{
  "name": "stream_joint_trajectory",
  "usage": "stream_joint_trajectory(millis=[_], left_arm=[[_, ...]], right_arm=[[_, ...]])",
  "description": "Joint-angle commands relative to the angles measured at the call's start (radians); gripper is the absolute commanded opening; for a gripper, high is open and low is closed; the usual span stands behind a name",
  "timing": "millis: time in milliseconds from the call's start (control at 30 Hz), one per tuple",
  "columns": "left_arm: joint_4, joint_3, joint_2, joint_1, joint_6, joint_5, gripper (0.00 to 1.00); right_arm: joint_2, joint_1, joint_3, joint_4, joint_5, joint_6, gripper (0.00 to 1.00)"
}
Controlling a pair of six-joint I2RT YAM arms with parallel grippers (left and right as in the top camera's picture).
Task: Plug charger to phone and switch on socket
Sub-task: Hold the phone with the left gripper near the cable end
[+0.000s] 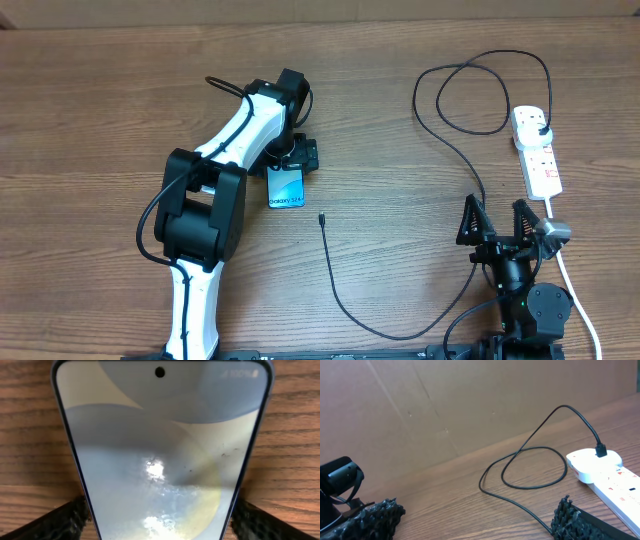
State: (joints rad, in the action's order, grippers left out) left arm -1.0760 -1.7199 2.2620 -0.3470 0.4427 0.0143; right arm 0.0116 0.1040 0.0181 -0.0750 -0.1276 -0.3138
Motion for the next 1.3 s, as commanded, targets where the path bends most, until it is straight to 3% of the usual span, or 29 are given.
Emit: stream_joint_trajectory(millis=[0, 467, 667, 800, 1267], left_arm=[[0.023, 0.055, 0.092, -0.002, -0.025, -0.02, 0.88], [0.018, 0.055, 0.092, -0.002, -0.024, -0.021, 0.69], [0.018, 0.055, 0.092, 0.001, -0.024, -0.021, 0.69], [0.018, 0.053, 0.092, 0.001, -0.024, -0.021, 0.61], [0.02, 0.047, 0.011, 0.001, -0.039, -0.02, 0.6]], right_arm=[[-0.009, -0.005, -0.01, 0.005, -0.005, 0.001, 1.0], [-0.009, -0.005, -0.01, 0.005, -0.005, 0.001, 1.0], [-0.009, -0.005, -0.01, 0.005, -0.005, 0.001, 1.0], [-0.009, -0.005, -0.01, 0.005, -0.005, 0.001, 1.0], [-0.008, -0.005, -0.01, 0.029, -0.035, 0.0, 1.0]])
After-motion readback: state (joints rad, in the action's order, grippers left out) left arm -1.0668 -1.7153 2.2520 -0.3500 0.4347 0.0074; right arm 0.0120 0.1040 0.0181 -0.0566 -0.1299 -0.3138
